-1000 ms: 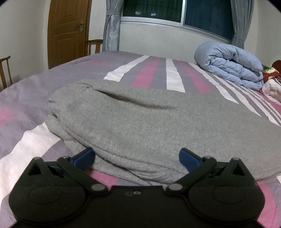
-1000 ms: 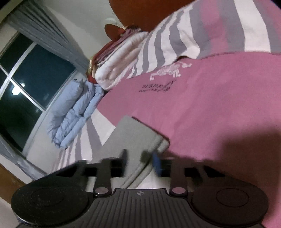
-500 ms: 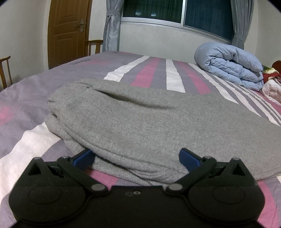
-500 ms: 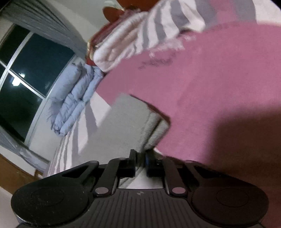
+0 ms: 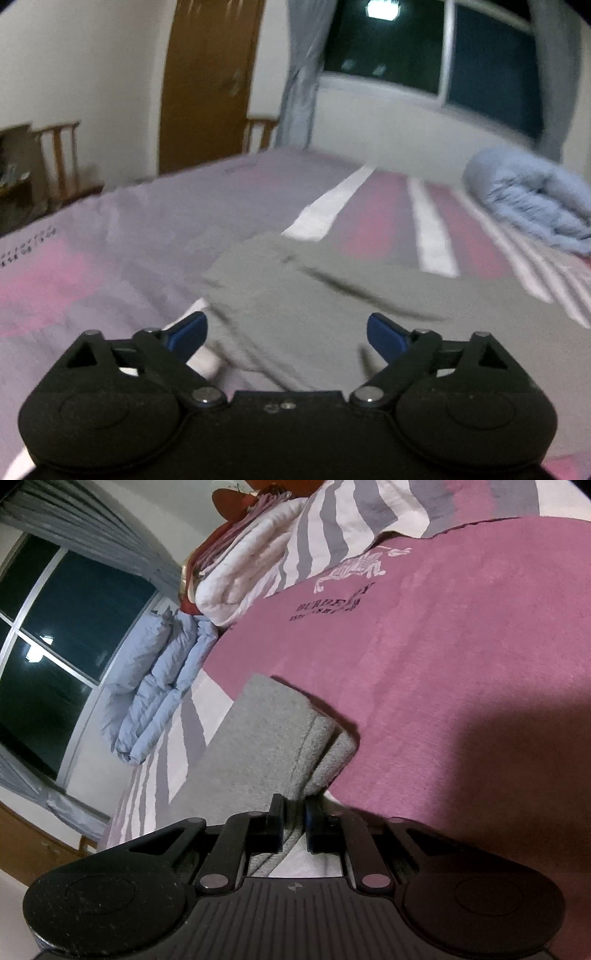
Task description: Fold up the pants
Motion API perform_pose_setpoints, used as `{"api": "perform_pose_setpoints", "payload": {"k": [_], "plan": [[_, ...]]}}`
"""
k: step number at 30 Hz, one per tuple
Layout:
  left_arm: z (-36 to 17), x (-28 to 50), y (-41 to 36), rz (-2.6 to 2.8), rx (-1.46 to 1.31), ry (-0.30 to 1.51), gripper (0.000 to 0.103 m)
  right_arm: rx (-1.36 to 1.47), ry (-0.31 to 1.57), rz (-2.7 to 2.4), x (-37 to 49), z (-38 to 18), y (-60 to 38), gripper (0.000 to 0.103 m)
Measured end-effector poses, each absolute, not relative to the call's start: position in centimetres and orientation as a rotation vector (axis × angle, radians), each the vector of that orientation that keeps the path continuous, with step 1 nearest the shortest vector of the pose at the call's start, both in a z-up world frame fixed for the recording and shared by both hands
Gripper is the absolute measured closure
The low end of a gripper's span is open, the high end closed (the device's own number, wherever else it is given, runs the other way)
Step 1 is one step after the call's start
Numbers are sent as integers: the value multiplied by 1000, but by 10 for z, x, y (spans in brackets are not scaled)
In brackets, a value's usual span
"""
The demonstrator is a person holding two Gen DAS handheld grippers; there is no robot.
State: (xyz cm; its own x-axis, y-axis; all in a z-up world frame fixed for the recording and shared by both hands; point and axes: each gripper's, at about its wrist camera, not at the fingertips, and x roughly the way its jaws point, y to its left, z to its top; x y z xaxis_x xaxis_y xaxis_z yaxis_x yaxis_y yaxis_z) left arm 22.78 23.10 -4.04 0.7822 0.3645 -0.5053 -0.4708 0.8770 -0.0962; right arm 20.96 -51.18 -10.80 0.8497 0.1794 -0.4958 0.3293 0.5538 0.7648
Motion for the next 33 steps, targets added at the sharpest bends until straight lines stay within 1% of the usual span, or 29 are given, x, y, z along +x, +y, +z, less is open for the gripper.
{"api": "perform_pose_setpoints", "payload": {"k": [3,4,5,6,8,9,11,12,13,15,18,22,26,33], "plan": [[-52,248,257,446,-315,586,32,988,574,-103,212,-107,-509,93],[-50,248,261,445,-324,568,40,985,576,-106,213,-107,-508,93],[-45,246,264,446,-311,541,44,981,578,-113,213,-105,-507,93],[-44,247,264,463,-276,550,49,962,576,-122,213,-102,-505,93],[-55,251,264,455,-238,621,45,892,573,-134,215,-98,-499,93],[-57,251,265,451,-229,631,42,881,578,-144,217,-101,-496,93],[-52,245,262,456,-221,621,39,912,578,-161,218,-103,-496,93],[-47,242,258,472,-213,601,35,916,582,-164,219,-102,-495,92],[-44,236,253,489,-199,581,22,911,585,-161,220,-101,-495,92],[-36,228,238,496,-159,542,9,917,587,-146,219,-103,-498,91],[-27,225,212,449,-112,521,7,963,579,-121,217,-107,-505,90],[-38,227,186,420,-74,547,6,975,582,-123,218,-106,-506,90],[-59,232,183,425,-88,598,6,982,587,-122,219,-105,-506,88],[-65,228,192,412,-120,601,6,978,589,-117,221,-106,-506,87]]}}
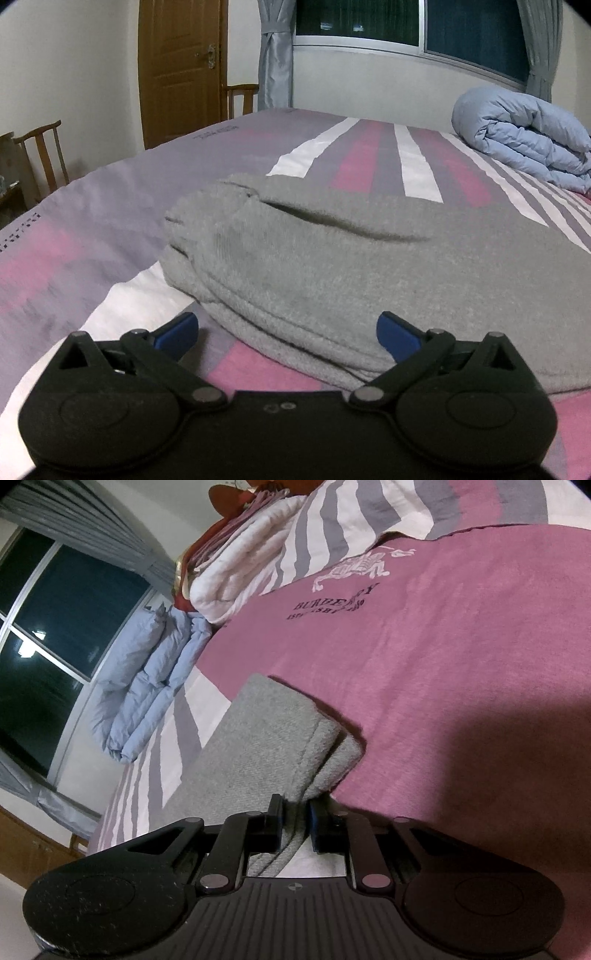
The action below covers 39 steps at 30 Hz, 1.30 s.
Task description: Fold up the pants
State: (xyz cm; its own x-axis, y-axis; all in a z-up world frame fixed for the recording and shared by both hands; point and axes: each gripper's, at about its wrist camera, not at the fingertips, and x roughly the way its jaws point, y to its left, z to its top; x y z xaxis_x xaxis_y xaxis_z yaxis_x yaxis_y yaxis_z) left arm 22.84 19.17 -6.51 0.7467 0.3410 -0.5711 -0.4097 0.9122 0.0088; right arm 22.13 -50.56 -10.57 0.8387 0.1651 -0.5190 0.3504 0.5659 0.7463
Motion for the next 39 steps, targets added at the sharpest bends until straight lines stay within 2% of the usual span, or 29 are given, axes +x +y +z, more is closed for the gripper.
{"api": "perform_pose_setpoints", "payload": {"k": [3,10,11,18,22,28,32,35,39], "plan": [[-67,228,192,408,-129,599,6,974,586,-120,222,-106,-504,82],[-69,226,198,392,-170,592,6,976,575,-104,223,-99,-497,59],[-70,226,198,391,-173,591,6,979,574,-99,222,-98,-496,58],[-71,225,199,389,-180,589,6,1033,553,-48,207,-101,-489,58],[-59,219,193,402,-147,554,7,981,494,-107,186,-81,-481,58],[-34,206,158,305,-62,414,7,689,464,-30,176,-48,-430,58],[-44,228,123,173,87,475,6,461,526,-5,204,-47,-384,58],[-68,250,118,153,102,620,6,289,695,-35,234,-69,-356,58],[-51,248,128,179,35,585,7,263,658,-15,231,-58,-348,57]]}}
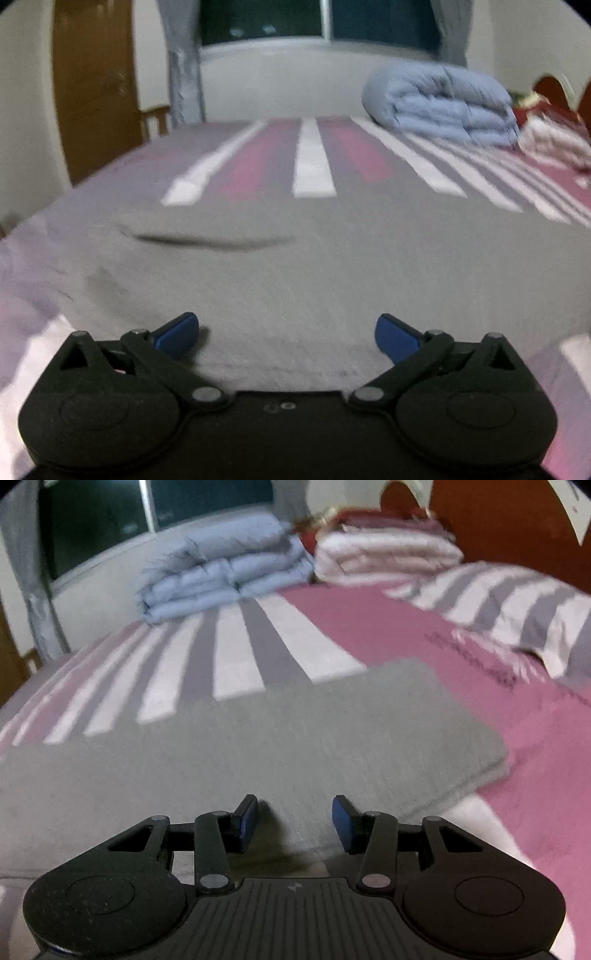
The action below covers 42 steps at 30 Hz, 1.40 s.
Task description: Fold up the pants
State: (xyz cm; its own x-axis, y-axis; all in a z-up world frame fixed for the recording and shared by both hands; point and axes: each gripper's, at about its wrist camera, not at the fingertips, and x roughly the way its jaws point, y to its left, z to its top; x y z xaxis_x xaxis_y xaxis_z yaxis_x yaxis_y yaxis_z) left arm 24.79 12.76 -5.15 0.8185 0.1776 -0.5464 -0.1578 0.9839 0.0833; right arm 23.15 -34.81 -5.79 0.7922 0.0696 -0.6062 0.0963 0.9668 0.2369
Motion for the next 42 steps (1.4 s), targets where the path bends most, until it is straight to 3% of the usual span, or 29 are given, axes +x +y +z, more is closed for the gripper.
{"api": "perform_pose_setpoints", "payload": {"k": [8,12,15,17,22,27,34,42], "plan": [[-15,312,129,132,81,577,6,175,558,-9,234,-37,-338,57],[-31,368,131,118,157,683,6,93,582,-13,276,-34,-335,57],[-59,399,139,114,164,803,6,69,744,-59,326,-61,-347,57],[-58,403,145,126,115,810,6,77,781,-48,338,-71,-355,52],[-39,394,117,69,99,695,6,60,675,25,331,-49,-341,51],[-64,419,76,13,173,782,7,128,764,-10,355,-69,-331,47],[-26,319,136,89,92,586,6,544,494,-44,256,-20,-446,47],[-51,218,166,248,-57,564,6,1020,490,-129,180,-61,-538,47]]}}
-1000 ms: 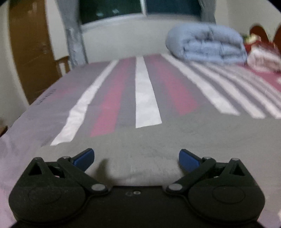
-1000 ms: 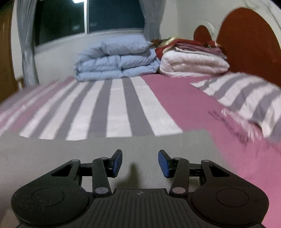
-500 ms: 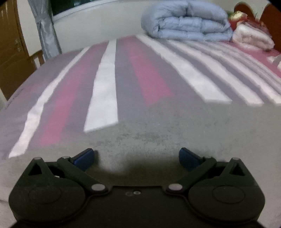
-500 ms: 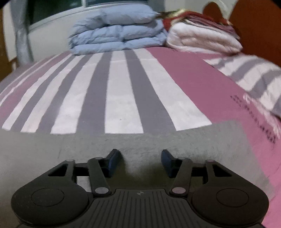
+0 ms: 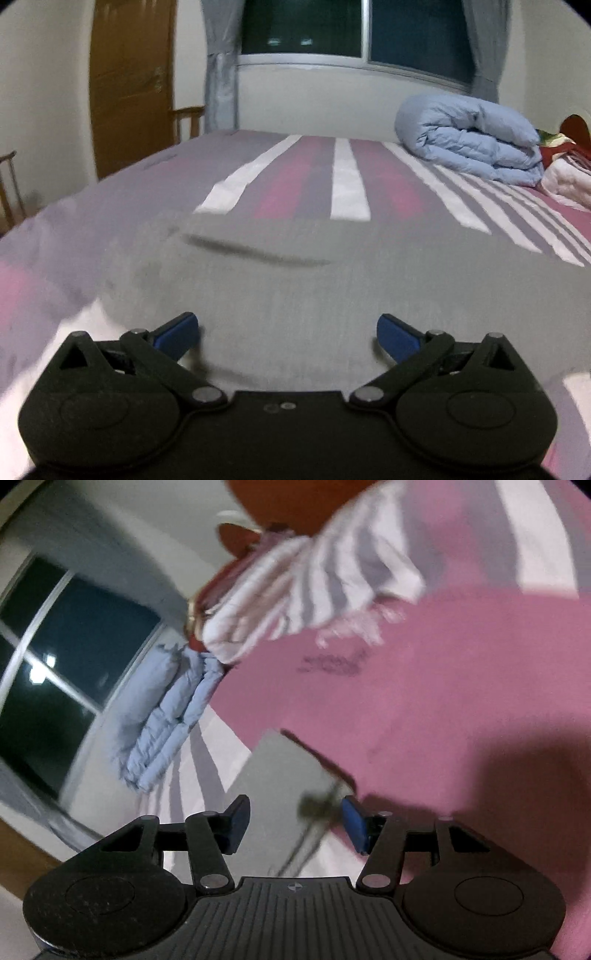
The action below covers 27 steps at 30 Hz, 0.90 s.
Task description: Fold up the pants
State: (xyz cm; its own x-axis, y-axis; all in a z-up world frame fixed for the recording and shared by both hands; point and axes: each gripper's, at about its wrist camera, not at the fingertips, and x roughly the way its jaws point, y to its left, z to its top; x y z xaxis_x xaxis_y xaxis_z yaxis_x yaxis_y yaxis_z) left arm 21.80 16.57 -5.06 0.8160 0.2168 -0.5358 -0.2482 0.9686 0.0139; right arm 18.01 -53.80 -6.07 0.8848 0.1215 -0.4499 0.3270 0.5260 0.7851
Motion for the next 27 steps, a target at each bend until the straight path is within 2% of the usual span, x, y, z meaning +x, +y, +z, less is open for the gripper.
{"api": "perform_pose_setpoints", "payload": {"k": [4,10,11,12,13,14,21,27], "plan": [[-54,219,161,240,9,566,6,1092,505,-113,186,-72,-538,47],[-66,221,181,266,-105,576,5,1129,525,-130,208,-82,-537,47],[-68,221,184,268,-122,581,5,1104,537,-132,211,-81,-535,52],[-69,222,186,266,-136,585,5,1066,555,-137,214,-80,-530,62],[-70,222,187,265,-143,586,5,1032,580,-146,223,-84,-525,87],[-71,221,188,265,-147,586,5,1012,599,-151,228,-88,-524,89],[-60,209,197,333,-173,531,6,946,616,-153,230,-83,-518,91],[-53,183,236,436,-337,480,6,867,471,-45,222,-19,-476,91]]}}
